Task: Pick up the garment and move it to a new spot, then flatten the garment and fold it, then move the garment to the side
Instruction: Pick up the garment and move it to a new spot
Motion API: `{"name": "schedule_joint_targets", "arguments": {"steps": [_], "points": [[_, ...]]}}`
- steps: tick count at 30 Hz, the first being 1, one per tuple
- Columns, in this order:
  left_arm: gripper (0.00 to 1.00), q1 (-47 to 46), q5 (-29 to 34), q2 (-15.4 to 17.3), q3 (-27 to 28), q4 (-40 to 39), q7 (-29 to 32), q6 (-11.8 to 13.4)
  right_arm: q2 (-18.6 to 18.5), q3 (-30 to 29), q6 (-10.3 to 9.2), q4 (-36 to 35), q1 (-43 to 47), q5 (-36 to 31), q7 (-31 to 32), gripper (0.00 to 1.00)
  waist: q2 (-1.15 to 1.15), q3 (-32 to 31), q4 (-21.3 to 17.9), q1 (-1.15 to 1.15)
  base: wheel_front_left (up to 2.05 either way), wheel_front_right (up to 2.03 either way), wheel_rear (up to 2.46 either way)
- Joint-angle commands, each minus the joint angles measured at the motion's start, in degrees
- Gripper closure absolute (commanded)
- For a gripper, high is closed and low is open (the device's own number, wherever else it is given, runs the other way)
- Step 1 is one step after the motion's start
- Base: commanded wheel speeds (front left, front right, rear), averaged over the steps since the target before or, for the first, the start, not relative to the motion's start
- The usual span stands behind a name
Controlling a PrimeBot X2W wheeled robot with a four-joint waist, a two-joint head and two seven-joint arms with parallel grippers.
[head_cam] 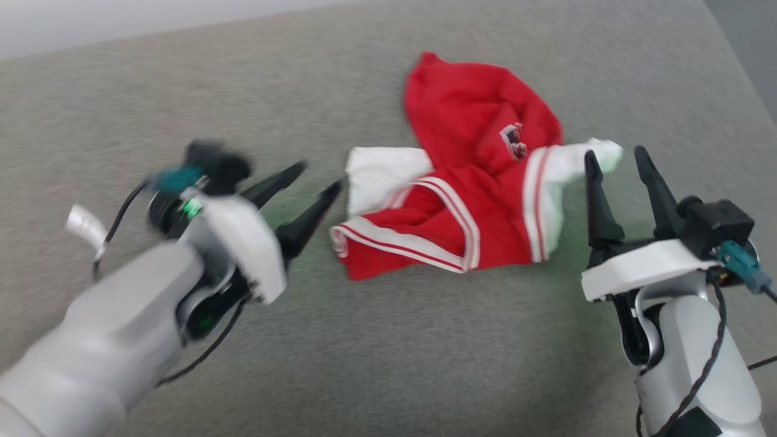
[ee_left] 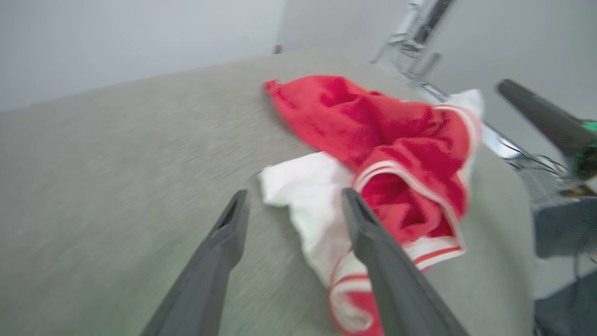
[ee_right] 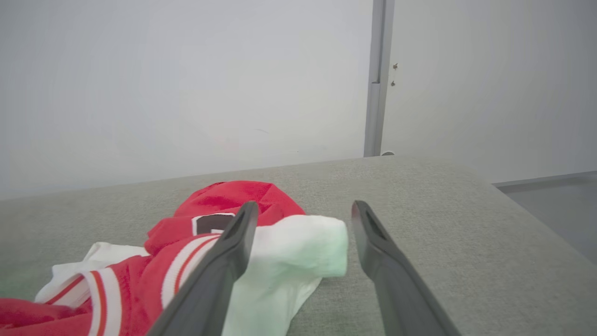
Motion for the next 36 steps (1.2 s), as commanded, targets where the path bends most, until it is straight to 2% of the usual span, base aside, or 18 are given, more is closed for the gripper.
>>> {"name": "schedule_joint_targets", "arguments": {"steps": [1,5,7,9,14,15,18,22,23,26,31,36], "points": [[0.00,2.3,-1.0,-0.1,0.6,1.5,-1.7,0.2,-0.1,-0.5,-0.04,0.3,0.9,-0.8,-0.1,0.00,0.00,-3.6,4.6,0.00,0.00,0.00,0.00],[0.00,9.1,-4.4,-0.7,4.2,7.6,-5.2,0.2,-0.8,-2.5,-0.04,0.9,2.3,-3.4,-0.1,0.00,0.00,-5.7,8.6,0.00,0.00,0.00,0.00],[0.00,12.0,-3.8,-0.9,6.5,9.9,-5.6,0.2,-1.3,-3.2,-0.04,1.0,3.1,-4.0,-0.1,0.00,0.00,-6.8,10.2,0.00,0.00,0.00,0.00],[0.00,14.7,-1.5,-1.3,11.5,11.1,-5.7,0.2,-2.0,-3.6,-0.03,1.0,3.9,-4.5,-0.1,0.00,0.00,-7.7,11.7,0.00,0.00,0.00,0.00],[0.00,24.5,9.1,-2.8,28.1,10.1,-5.7,1.2,-3.7,-4.3,-0.04,1.1,7.0,-4.4,-0.1,0.00,0.00,-10.3,14.1,0.00,0.00,0.00,0.00],[0.00,29.4,14.1,-3.5,35.3,7.9,-5.7,1.8,-4.4,-4.4,-0.04,1.0,8.3,-4.0,-0.1,0.00,0.00,-11.3,14.5,0.00,0.00,0.00,0.00],[0.00,37.0,21.7,-5.3,45.0,3.3,-5.7,2.5,-5.1,-4.2,-0.04,0.5,10.4,-3.5,-0.1,0.00,0.00,-12.5,14.7,0.00,0.00,0.00,0.00],[0.00,45.2,30.8,-8.5,55.3,-2.7,-5.7,2.6,-5.9,-3.7,-0.04,-0.4,12.8,-2.8,-0.1,0.00,0.00,-13.7,14.7,0.00,0.00,0.00,0.00],[0.00,45.2,30.8,-8.5,55.3,-2.7,-5.7,2.6,-5.9,-3.7,-0.04,-0.4,12.8,-2.8,-0.1,0.00,0.00,-13.7,14.7,0.00,0.00,0.00,0.00],[0.00,49.6,36.7,-10.8,61.4,-6.4,-5.7,2.0,-6.4,-3.6,-0.04,-1.3,14.3,-2.3,-0.1,0.00,0.00,-14.2,14.6,0.00,0.00,0.00,0.00],[0.00,53.8,43.7,-14.2,68.3,-11.4,-5.7,1.0,-7.0,-4.0,-0.04,-3.4,15.7,-2.1,0.3,0.00,0.00,-14.7,14.2,0.00,0.00,0.00,0.00],[0.00,55.8,46.9,-17.0,71.8,-13.1,-5.7,0.4,-7.0,-4.7,-0.04,-4.9,16.1,-2.1,1.0,0.00,0.00,-14.3,13.8,0.00,0.00,0.00,0.00]]}}
